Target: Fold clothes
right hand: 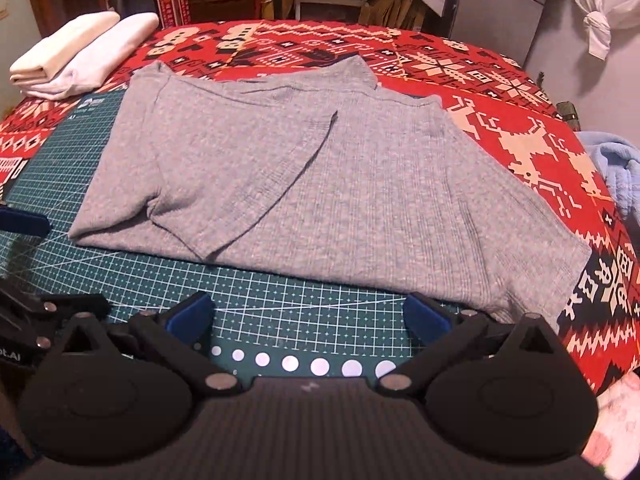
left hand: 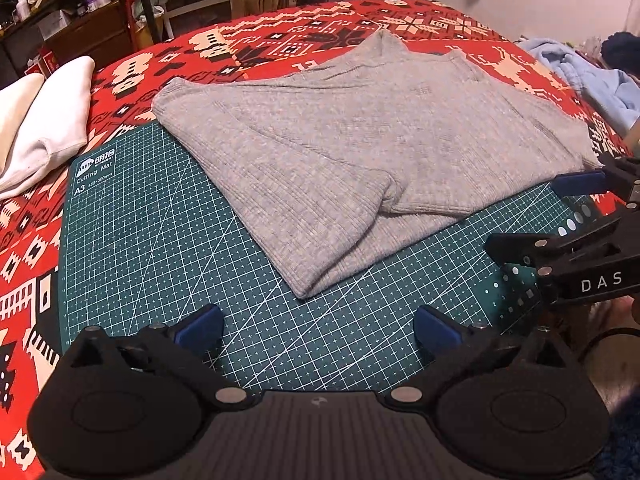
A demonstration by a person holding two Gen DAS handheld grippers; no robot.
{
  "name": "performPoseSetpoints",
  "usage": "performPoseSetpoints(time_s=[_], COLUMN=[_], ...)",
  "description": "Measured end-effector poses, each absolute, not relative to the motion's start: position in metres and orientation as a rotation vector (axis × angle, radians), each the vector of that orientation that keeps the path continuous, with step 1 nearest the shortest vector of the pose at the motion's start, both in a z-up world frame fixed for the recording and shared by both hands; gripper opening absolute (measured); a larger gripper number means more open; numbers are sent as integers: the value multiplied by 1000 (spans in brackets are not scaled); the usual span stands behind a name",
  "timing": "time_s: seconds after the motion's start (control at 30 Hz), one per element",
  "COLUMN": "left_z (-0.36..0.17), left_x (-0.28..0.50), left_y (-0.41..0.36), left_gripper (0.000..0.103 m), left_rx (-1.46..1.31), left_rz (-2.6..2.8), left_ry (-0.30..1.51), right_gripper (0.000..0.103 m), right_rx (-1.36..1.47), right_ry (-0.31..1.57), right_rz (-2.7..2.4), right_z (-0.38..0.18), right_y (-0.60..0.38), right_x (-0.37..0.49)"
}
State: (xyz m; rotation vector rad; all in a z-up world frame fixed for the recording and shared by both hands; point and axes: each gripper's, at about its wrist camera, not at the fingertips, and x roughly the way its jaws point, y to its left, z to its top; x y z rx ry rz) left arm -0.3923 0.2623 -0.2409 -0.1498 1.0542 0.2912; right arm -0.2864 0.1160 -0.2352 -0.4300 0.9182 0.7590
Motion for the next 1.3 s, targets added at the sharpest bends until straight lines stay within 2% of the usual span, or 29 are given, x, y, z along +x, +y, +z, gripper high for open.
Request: performPoseSetpoints(time_s=[0.07,0.13,0.37,0.53,0.73,0.8,1.07,1.3], left_z=[-239,-233,-188,-166,-163,-168,-203,-223], left_x=[-392,-392,-384,-342,-269,-244,-162,-137], left_y=[261,258,233,211,163,141,68,47], left_gripper=[101,85,84,60,43,40,40,39], left_rx=[-156,-163,-141,-150,-121,-107,-20,13], left_rz=[305,321,270,160,-23,-76,-183,-249], left_ry=[1059,1063,953,909,919,930,976,1034], right_gripper=[102,102,99,82,52,45,45,45], right_rx=[-424,-391,-250,-146,-59,-32,121,195], right_ry=[906,859,721,712,715,725,756,789], right_rz=[757,754,716,605,481,433,339,334], right_z=[-231,-220,-180,-170,-176,-182,-200,-219], right_y=[114,107,65,19,-43,-64,-133,-147], right_x=[-287,-290,-277,-240,-196,-180,-132,-110])
